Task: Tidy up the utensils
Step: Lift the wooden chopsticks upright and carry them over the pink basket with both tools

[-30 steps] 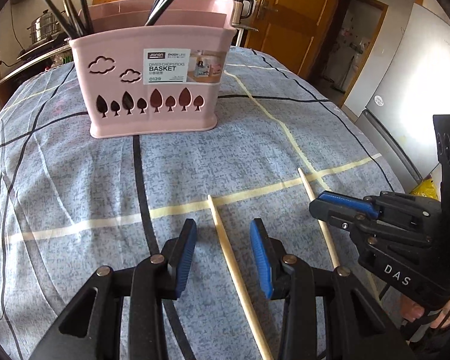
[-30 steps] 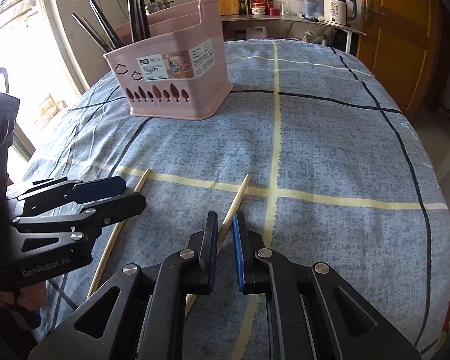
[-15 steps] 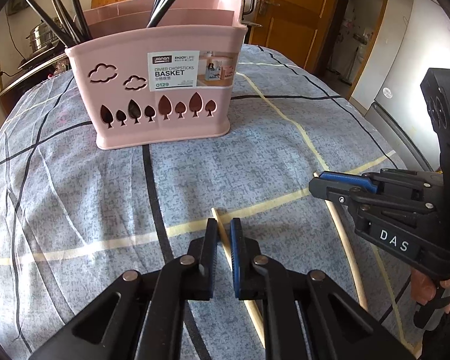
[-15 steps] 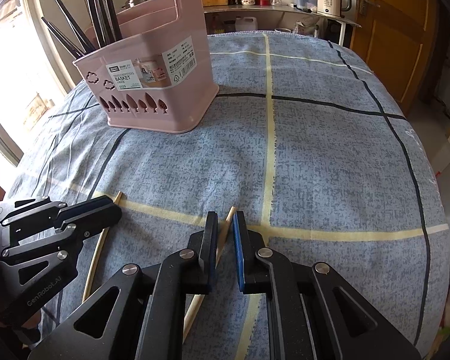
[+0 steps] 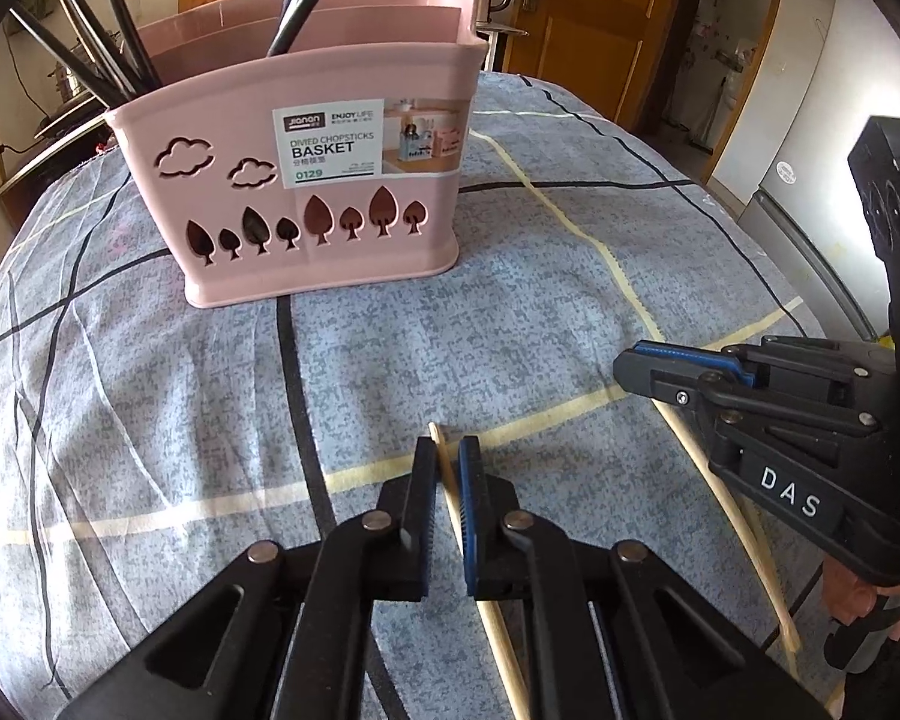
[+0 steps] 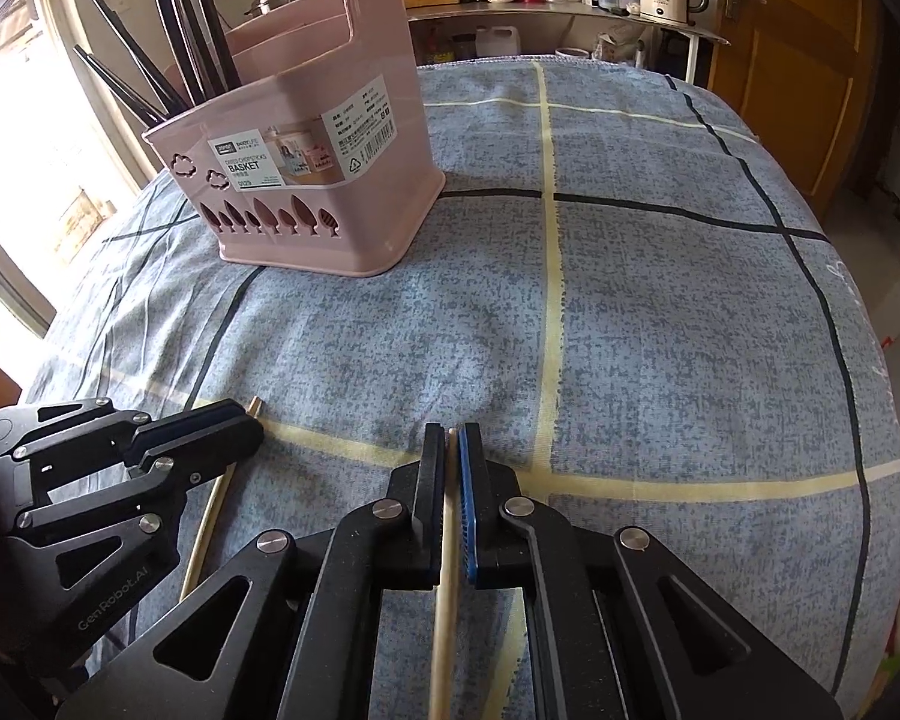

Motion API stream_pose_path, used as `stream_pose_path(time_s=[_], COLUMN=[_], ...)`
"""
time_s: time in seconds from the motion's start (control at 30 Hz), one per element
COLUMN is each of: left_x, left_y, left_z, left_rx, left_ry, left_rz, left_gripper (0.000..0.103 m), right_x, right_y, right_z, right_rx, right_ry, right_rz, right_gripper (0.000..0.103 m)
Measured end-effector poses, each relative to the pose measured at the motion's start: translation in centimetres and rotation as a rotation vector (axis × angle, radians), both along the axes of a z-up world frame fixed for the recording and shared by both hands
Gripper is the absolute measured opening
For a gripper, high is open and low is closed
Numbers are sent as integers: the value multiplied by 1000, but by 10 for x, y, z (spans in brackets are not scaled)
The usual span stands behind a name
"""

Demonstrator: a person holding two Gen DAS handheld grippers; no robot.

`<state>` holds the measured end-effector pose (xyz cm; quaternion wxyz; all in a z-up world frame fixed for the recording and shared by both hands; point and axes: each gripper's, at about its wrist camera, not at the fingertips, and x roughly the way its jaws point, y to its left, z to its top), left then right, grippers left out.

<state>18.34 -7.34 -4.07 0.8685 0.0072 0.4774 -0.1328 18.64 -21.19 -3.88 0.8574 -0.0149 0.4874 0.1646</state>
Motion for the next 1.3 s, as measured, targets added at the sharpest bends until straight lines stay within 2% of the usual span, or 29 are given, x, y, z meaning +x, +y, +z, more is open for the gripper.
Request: stream_pose_path(time_s=[0.17, 0.5, 0.73, 0.93, 1.3], left_x=[-3, -20, -28, -32, -37], left_y=[12, 42, 58, 62, 69], left_z=[16, 98, 136, 144, 149], left_rx=[-33, -88, -103, -105, -109], left_ry=[-30, -215, -310, -340, -344], left_rz=[18, 24, 29, 28, 18], left_gripper=[6, 5, 5, 5, 5], right_x=[-8, -26, -36, -43, -53], right_y=[-1, -5, -7, -8, -6], right_z=[18, 87, 130, 149, 151], right_rx=[35, 113, 137, 147, 145], right_ry=[-56, -227, -343, -404, -418], right_rz=[8, 18, 19, 27, 59], right_gripper=[4, 4, 4, 4, 4])
